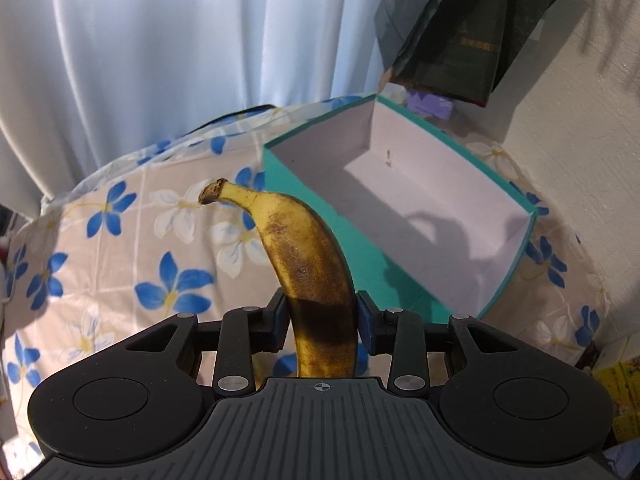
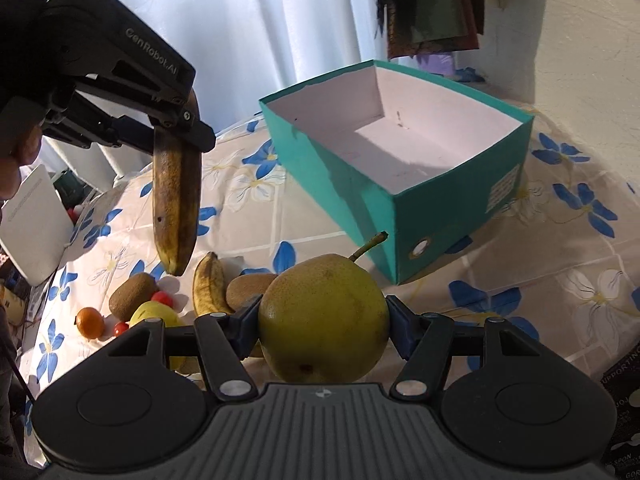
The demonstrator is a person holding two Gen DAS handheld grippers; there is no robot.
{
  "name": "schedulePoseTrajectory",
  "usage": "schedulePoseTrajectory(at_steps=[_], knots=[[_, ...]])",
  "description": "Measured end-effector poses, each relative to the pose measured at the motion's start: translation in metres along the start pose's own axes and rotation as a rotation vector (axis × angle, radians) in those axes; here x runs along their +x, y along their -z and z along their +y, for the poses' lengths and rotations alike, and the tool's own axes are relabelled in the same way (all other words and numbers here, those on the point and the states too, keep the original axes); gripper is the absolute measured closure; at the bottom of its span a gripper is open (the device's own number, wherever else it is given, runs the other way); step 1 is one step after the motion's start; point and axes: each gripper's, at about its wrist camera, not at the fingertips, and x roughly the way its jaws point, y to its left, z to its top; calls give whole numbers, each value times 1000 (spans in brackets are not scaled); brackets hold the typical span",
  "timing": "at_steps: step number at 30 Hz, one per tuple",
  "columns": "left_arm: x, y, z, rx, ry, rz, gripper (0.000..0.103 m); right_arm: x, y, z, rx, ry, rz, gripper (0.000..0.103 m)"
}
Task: Organize fruits
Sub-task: 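Lift the banana and pear and carry both toward the teal box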
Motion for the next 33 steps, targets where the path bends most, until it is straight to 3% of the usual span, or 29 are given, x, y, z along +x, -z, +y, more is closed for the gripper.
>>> schedulePoseTrajectory(at_steps=[13, 21, 33], knots=[[54, -48, -45, 25, 84, -39, 65, -15, -5, -40, 110, 91, -63, 39], [73, -51, -64, 68, 36, -62, 65, -13, -12, -51, 143, 108, -83, 39], [105, -58, -65, 62, 68, -19, 65, 11, -73, -56, 138, 162, -254, 39]])
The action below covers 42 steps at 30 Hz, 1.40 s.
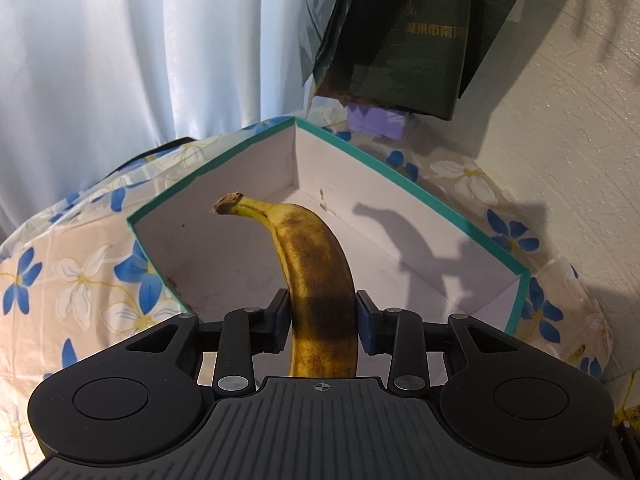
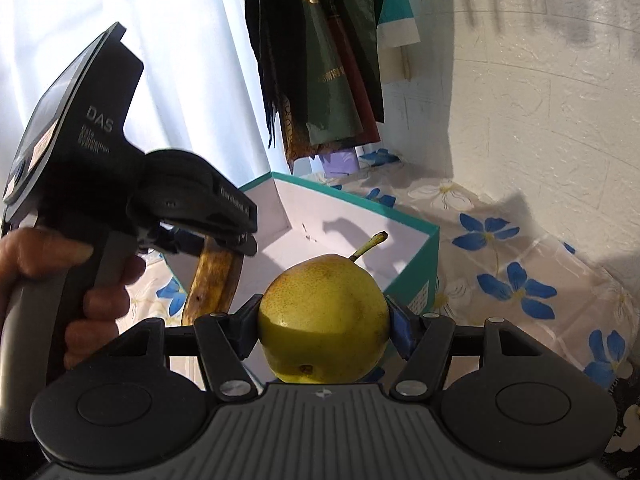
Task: Organize fruits
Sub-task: 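Lift the banana and pear and carry both toward the teal box, then lower banana and pear into the box and open both grippers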
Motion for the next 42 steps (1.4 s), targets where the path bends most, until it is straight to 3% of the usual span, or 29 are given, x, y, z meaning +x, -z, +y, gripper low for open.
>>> schedulePoseTrajectory(at_steps=[6, 16, 33, 35, 38, 40, 42], knots=[[23, 0, 4, -3, 6, 37, 65, 34, -10, 7, -10, 10, -17, 39], [58, 3, 9, 6, -29, 86, 64, 91, -6, 8, -35, 56, 46, 39], [72, 7, 10, 70, -38, 64, 63, 120, 3, 28, -237, 138, 42, 39], [69, 7, 10, 69, -39, 43, 55, 120, 3, 28, -238, 132, 37, 40], [65, 6, 11, 75, -28, 36, 53, 117, 0, 25, -219, 136, 24, 40], [60, 6, 10, 75, -29, 18, 36, 114, -2, 21, -205, 136, 18, 39], [55, 7, 10, 73, -32, -1, 30, 106, -3, 18, -185, 131, 3, 39]])
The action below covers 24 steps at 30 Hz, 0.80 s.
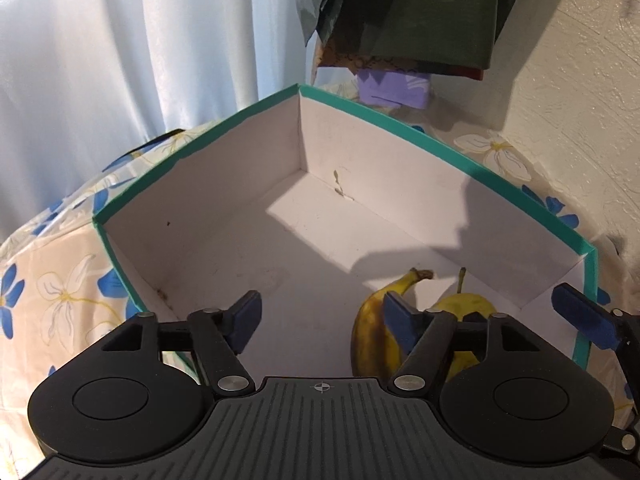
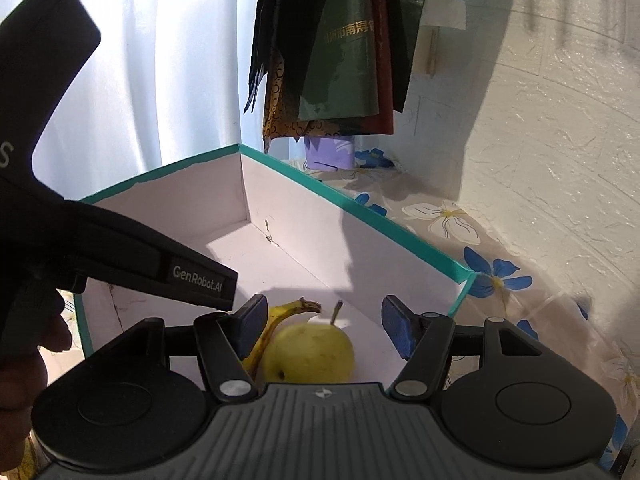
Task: Organize fruits
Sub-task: 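Lower banana and pear into the box and open both grippers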
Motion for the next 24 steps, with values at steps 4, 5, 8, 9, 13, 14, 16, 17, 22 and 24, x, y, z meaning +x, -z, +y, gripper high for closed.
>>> schedulePoseTrajectory(at_steps=[4, 5, 8, 9, 13, 14, 16, 17, 22, 24], knots=[[-13, 1, -1, 11, -2, -23, 25, -24, 1, -7, 21, 11, -53, 28], [-17, 1, -1, 11, -4, -28, 23, -30, 2, -10, 26, 19, -65, 27], [-31, 5, 0, 22, -19, -46, 19, -50, 3, -18, 51, 24, -96, 25], [-37, 7, 0, 30, -26, -59, 18, -57, 4, -20, 59, 25, -104, 23], [-64, 20, 4, 39, -63, -96, 8, -81, 8, -26, 86, 33, -123, 19], [-73, 24, 5, 41, -66, -110, 8, -86, 9, -27, 94, 27, -124, 17], [-86, 31, 6, 45, -73, -123, 7, -95, 11, -27, 102, 13, -119, 16], [-92, 35, 6, 45, -81, -130, 7, -99, 13, -26, 105, 9, -120, 16], [-122, 59, 14, 34, -145, -151, 4, -114, 19, -19, 99, -7, -97, 11], [-131, 67, 20, 10, -167, -141, 3, -120, 22, -16, 94, -14, -86, 10]])
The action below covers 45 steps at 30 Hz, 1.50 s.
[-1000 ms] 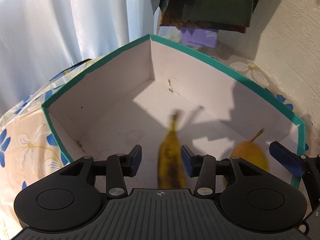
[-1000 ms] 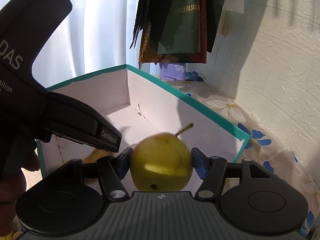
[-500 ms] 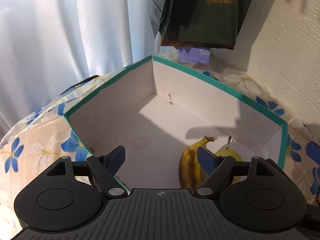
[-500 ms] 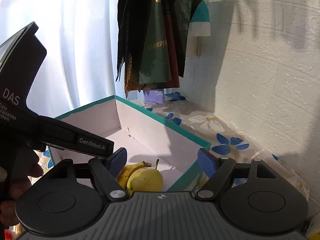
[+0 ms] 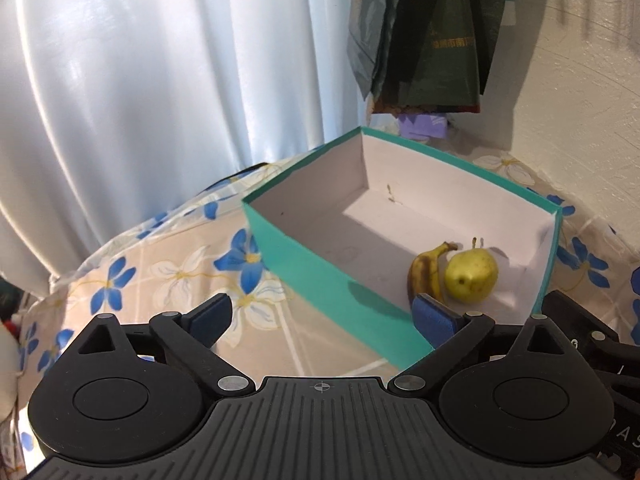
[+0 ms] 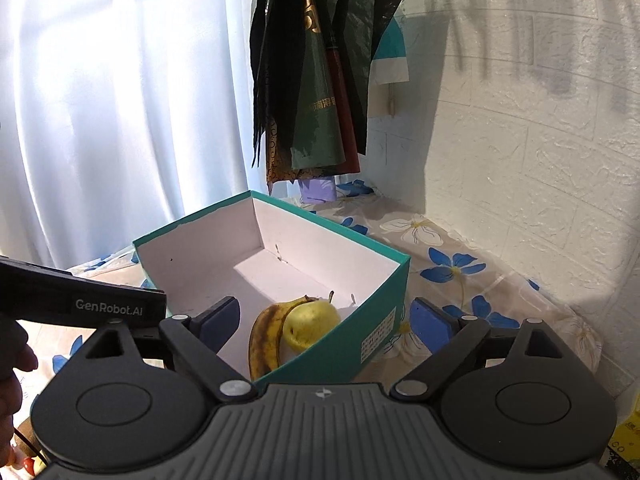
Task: Organize fruits
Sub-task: 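Lower banana and pear into the box and open both grippers, then withdraw both tools from the box back over the remaining fruit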
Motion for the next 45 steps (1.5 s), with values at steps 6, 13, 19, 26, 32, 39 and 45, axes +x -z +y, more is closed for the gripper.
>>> schedulePoseTrajectory(at_steps=[6, 13, 19, 26, 32, 39, 45], knots=[[-23, 27, 22, -30, -21, 29, 3, -21, 11, 14, -18, -41, 14, 9], [-46, 59, 45, -64, -58, 41, 3, -38, 23, 38, -53, -99, 34, 8], [-61, 88, 77, -125, -93, 47, 3, -49, 36, 62, -96, -149, 57, 8], [-66, 132, 126, -229, -150, 99, 3, -52, 52, 86, -155, -195, 100, 8], [-65, 166, 161, -304, -181, 145, 3, -47, 72, 101, -196, -221, 180, 8], [-55, 188, 185, -355, -195, 178, 3, -43, 84, 120, -231, -274, 221, 8], [-46, 198, 201, -375, -202, 179, 3, -34, 90, 135, -251, -308, 259, 8]])
